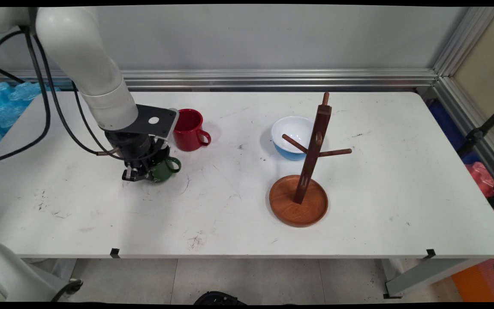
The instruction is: Place the picked object on the table
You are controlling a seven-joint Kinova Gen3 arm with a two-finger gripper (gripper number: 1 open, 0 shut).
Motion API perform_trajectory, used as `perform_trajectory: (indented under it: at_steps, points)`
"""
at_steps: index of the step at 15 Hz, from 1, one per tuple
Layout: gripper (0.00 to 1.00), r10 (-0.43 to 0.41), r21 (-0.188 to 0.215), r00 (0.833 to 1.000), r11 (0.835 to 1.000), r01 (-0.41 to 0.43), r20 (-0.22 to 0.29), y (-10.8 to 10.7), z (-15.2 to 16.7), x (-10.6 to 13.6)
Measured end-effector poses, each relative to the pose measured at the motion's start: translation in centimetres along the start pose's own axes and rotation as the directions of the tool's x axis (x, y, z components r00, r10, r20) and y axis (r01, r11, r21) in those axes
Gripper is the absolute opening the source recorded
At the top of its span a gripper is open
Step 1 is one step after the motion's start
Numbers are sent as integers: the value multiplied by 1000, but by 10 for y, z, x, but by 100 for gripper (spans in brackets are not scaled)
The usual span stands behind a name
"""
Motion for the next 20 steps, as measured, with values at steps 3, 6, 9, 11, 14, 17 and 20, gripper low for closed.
perform_trajectory:
  at_steps: [3, 6, 9, 11, 14, 17, 20]
  points:
    - [0, 34, -5, 999, 999, -34, -3, 0, 5, 0]
    - [0, 69, -7, 998, 998, -69, -14, -1, 9, -1]
    - [0, 114, -6, 993, 993, -114, -25, -2, 13, -1]
    - [0, 144, -1, 989, 990, -144, -31, -3, 15, -2]
    - [0, 188, 13, 981, 982, -188, -37, -5, 17, -2]
    - [0, 215, 23, 976, 976, -215, -41, -6, 18, -2]
    - [0, 240, 32, 970, 971, -239, -42, -7, 18, -3]
